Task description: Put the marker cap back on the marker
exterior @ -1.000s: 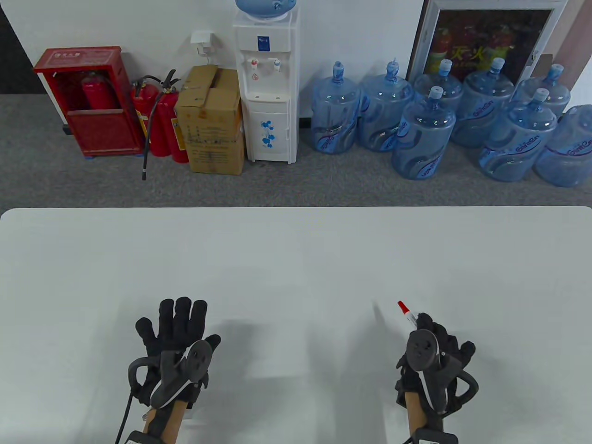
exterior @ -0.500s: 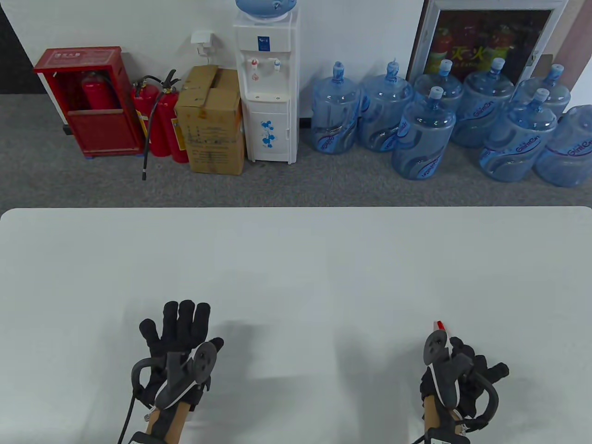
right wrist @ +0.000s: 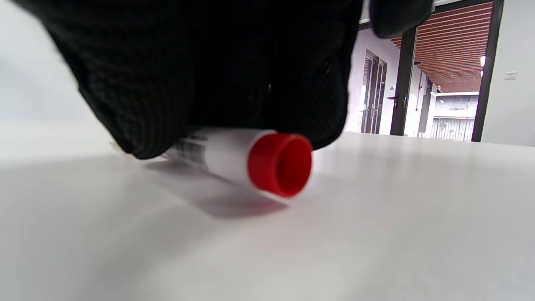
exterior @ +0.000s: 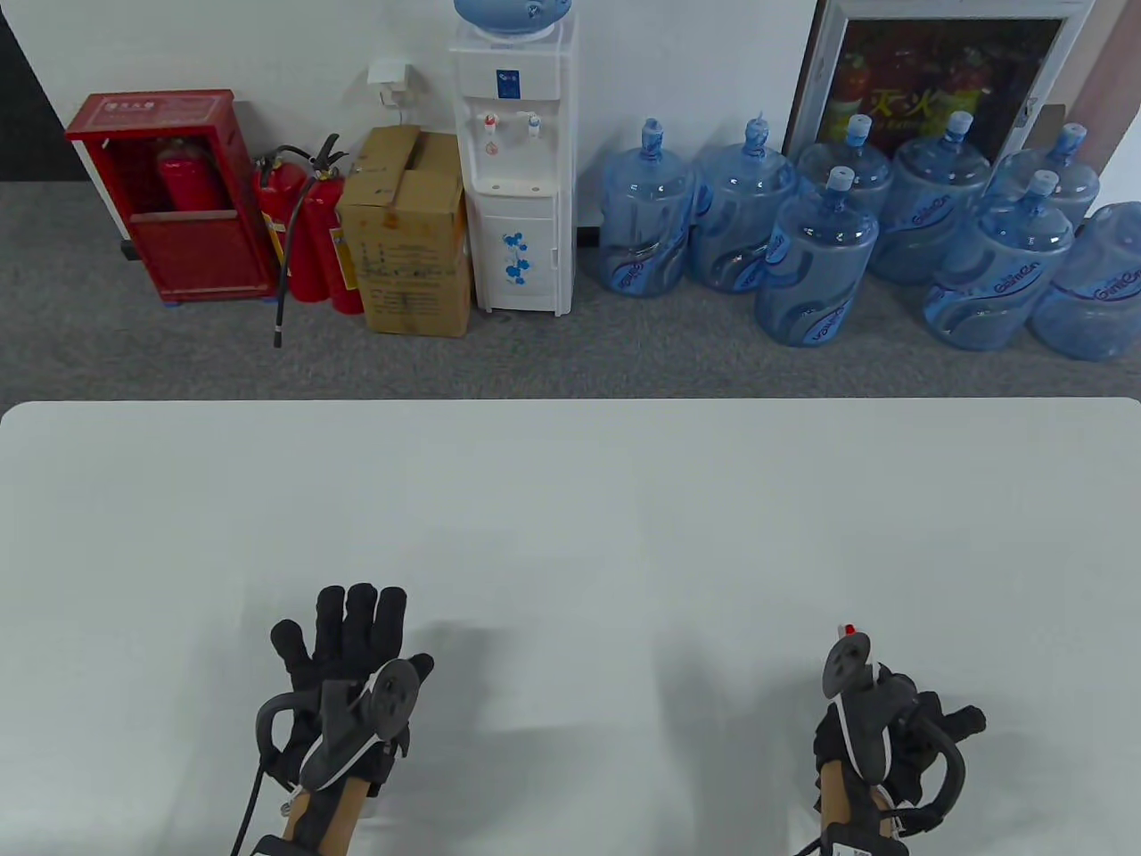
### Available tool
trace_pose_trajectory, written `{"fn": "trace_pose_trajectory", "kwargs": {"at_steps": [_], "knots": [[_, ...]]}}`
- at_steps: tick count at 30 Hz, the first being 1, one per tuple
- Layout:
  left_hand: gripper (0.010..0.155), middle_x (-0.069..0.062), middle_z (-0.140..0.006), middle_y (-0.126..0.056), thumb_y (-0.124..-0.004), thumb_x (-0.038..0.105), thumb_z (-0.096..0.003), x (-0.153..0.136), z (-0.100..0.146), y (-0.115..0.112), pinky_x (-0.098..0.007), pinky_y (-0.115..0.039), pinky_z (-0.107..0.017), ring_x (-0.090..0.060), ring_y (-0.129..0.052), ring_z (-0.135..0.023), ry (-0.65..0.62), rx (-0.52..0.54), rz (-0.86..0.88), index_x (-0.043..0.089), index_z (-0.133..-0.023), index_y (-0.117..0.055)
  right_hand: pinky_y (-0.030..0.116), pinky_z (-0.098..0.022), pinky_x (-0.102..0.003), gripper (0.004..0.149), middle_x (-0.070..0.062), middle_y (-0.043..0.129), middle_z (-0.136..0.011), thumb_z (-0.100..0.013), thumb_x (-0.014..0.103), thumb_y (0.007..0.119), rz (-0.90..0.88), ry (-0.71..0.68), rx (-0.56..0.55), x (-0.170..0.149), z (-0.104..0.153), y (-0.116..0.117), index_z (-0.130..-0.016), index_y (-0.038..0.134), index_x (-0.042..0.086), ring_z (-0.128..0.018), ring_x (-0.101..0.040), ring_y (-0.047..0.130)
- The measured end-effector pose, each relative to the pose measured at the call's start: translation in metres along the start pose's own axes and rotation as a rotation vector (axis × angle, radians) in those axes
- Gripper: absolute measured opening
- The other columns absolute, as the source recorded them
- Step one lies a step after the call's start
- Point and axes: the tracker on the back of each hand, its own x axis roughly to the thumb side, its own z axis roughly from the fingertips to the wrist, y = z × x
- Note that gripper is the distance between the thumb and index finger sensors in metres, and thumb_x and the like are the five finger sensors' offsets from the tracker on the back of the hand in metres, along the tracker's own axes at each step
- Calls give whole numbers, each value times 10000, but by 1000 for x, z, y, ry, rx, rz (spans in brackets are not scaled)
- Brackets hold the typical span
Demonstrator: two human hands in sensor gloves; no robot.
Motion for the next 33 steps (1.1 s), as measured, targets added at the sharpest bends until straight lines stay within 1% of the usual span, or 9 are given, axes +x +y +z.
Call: {"fn": "trace_pose_trajectory", "kwargs": {"at_steps": [5,15,33], "knots": [[794,-60,-1261,-435,-516,671,-444,0,1,0,-741,-248,-708,-404,-344,-1177,4,-15,9,357,-1130,-269,547,-701,-655,456,57,1053,-690,-328,466,944,3,2,13,0,1,-2,-743,951,277,-620,-195,1032],[793,-62,-1259,-443,-518,670,-444,0,1,1,-745,-248,-709,-407,-363,-1181,12,-31,27,360,-1130,-270,547,-699,-658,487,33,1047,-697,-329,485,935,-4,7,23,-1,1,-1,-756,946,252,-623,-207,1027],[793,-62,-1258,-449,-519,671,-445,1,1,2,-748,-247,-707,-411,-379,-1182,12,-34,27,360,-1131,-272,544,-700,-660,503,22,1036,-714,-329,482,941,-3,5,36,0,1,0,-771,937,243,-634,-216,1019]]}}
